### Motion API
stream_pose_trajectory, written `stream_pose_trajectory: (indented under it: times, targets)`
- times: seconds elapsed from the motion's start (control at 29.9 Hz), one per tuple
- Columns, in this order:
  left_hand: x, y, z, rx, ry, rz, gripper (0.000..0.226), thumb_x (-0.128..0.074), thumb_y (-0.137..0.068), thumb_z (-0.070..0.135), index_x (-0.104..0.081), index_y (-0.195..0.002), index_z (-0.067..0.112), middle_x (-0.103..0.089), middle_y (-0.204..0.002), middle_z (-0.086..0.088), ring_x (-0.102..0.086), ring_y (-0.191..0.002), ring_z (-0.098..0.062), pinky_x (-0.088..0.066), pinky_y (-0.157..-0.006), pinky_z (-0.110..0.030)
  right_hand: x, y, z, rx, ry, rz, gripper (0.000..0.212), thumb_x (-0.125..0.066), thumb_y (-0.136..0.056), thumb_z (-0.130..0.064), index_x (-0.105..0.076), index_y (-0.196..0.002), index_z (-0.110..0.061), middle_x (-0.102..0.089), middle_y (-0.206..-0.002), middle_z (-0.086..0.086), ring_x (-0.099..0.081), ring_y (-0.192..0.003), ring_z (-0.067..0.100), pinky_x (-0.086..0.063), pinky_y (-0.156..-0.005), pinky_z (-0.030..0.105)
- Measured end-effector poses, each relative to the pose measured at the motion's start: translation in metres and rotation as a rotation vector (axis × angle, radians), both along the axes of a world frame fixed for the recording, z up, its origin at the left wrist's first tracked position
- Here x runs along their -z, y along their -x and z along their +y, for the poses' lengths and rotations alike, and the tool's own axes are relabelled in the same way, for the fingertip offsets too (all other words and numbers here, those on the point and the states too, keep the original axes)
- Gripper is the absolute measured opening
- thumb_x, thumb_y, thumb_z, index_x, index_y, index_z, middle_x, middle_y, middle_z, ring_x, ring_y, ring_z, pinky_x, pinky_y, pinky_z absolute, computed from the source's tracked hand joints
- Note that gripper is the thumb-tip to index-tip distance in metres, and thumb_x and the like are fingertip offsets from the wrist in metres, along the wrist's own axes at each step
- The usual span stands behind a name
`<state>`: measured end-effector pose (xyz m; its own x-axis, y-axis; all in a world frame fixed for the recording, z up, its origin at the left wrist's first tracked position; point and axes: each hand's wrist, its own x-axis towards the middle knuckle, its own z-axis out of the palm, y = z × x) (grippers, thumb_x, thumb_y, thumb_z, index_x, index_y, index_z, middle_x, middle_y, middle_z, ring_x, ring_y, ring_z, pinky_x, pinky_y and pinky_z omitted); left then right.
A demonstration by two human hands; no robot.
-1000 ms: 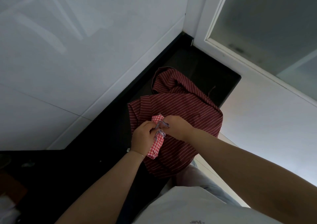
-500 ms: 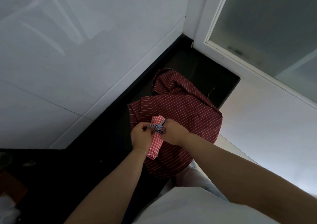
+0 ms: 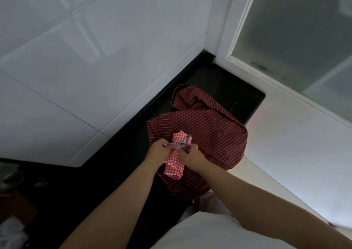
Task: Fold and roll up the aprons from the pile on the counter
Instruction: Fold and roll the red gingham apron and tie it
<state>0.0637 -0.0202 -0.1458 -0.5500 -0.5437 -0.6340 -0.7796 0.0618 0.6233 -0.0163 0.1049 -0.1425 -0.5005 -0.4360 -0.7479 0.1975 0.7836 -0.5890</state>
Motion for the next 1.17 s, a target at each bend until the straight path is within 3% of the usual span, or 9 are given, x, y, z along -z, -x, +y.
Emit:
stream_pose_trajectory:
  times: [0.1, 0.2, 0.23, 0.4, 0.5, 0.7, 0.84, 1.0, 1.17]
  targets:
    - [-0.022, 0.004, 0.005, -0.05, -0.091, 0.139, 0.02, -0.057, -0.093, 0.032, -0.057, -0.079, 0.019, -0.063, -0.082, -0.001, -0.059, -0.077, -0.016, -0.052, -0.076, -0.033, 0.02, 0.009, 0.002, 0.153, 0.136, -0.138, 0.105, -0.059, -0.061, -0.086, -0.041, -0.135, -0.013, -0.056, -0.13, 0.011, -0.063, -0.103, 0.024, -0.057, -0.081, 0.04]
    - [-0.059, 0.013, 0.011, -0.07, -0.235, 0.363, 0.017, -0.047, -0.1, 0.03, -0.059, -0.102, 0.018, -0.068, -0.101, -0.004, -0.067, -0.085, -0.017, -0.056, -0.074, -0.027, -0.021, 0.018, 0.008, 0.302, 0.377, -0.226, 0.055, -0.064, -0.083, -0.055, -0.056, -0.121, -0.016, -0.068, -0.113, 0.008, -0.068, -0.1, 0.024, -0.055, -0.089, 0.04]
    - [-0.069, 0.016, 0.013, -0.052, -0.228, 0.425, 0.016, -0.044, -0.101, 0.026, -0.058, -0.104, 0.018, -0.068, -0.103, -0.002, -0.068, -0.083, -0.017, -0.057, -0.073, -0.026, -0.031, 0.021, 0.009, 0.36, 0.451, -0.275, 0.053, -0.065, -0.084, -0.048, -0.056, -0.123, -0.013, -0.069, -0.112, 0.009, -0.068, -0.1, 0.024, -0.055, -0.088, 0.04]
    - [-0.107, 0.04, 0.014, 0.051, 0.304, 0.603, 0.011, -0.059, -0.093, 0.015, -0.063, -0.101, 0.022, -0.062, -0.106, 0.005, -0.06, -0.096, -0.003, -0.05, -0.088, -0.019, -0.094, 0.055, 0.009, 0.472, 0.666, -0.613, 0.045, -0.062, -0.083, -0.033, -0.058, -0.12, -0.007, -0.071, -0.106, 0.013, -0.066, -0.097, 0.026, -0.052, -0.08, 0.038]
    - [-0.134, 0.062, 0.013, 0.11, 0.64, 0.72, 0.013, -0.063, -0.09, 0.022, -0.068, -0.1, 0.019, -0.059, -0.105, 0.009, -0.057, -0.094, 0.0, -0.046, -0.086, -0.011, -0.131, 0.082, 0.006, 0.457, 0.749, -0.635, 0.047, -0.063, -0.079, -0.034, -0.059, -0.118, -0.008, -0.072, -0.103, 0.012, -0.066, -0.096, 0.026, -0.05, -0.083, 0.039]
    - [-0.187, 0.113, 0.014, 0.121, 1.011, 0.863, 0.028, -0.052, -0.092, 0.036, -0.07, -0.1, 0.016, -0.061, -0.1, 0.007, -0.053, -0.086, 0.004, -0.044, -0.076, -0.004, -0.179, 0.137, -0.002, 0.41, 0.939, -0.661, 0.054, -0.062, -0.084, -0.036, -0.055, -0.13, -0.007, -0.065, -0.12, 0.015, -0.065, -0.104, 0.028, -0.049, -0.091, 0.044]
    - [-0.219, 0.147, 0.02, 0.005, 0.973, 0.948, 0.033, -0.045, -0.094, 0.037, -0.07, -0.104, 0.017, -0.064, -0.1, 0.007, -0.058, -0.086, -0.001, -0.049, -0.076, -0.013, -0.212, 0.178, -0.002, 0.263, 1.048, -0.538, 0.05, -0.063, -0.083, -0.036, -0.058, -0.124, -0.008, -0.066, -0.114, 0.012, -0.063, -0.102, 0.026, -0.046, -0.098, 0.044]
    - [-0.262, 0.189, 0.015, 0.075, 1.205, 0.864, 0.028, -0.053, -0.089, 0.038, -0.072, -0.1, 0.021, -0.064, -0.096, 0.008, -0.062, -0.08, -0.007, -0.053, -0.067, -0.021, -0.247, 0.221, -0.004, 0.145, 1.057, -0.192, 0.049, -0.063, -0.082, -0.038, -0.054, -0.123, -0.012, -0.068, -0.106, 0.01, -0.066, -0.096, 0.024, -0.052, -0.084, 0.039]
    - [-0.303, 0.219, 0.01, 0.112, 1.213, 0.856, 0.011, -0.07, -0.083, 0.017, -0.074, -0.094, 0.017, -0.066, -0.094, 0.006, -0.063, -0.079, -0.01, -0.055, -0.072, -0.026, -0.278, 0.248, -0.013, 0.101, 1.074, 0.026, 0.058, -0.072, -0.077, -0.046, -0.052, -0.124, -0.018, -0.07, -0.107, 0.006, -0.069, -0.097, 0.024, -0.053, -0.085, 0.041]
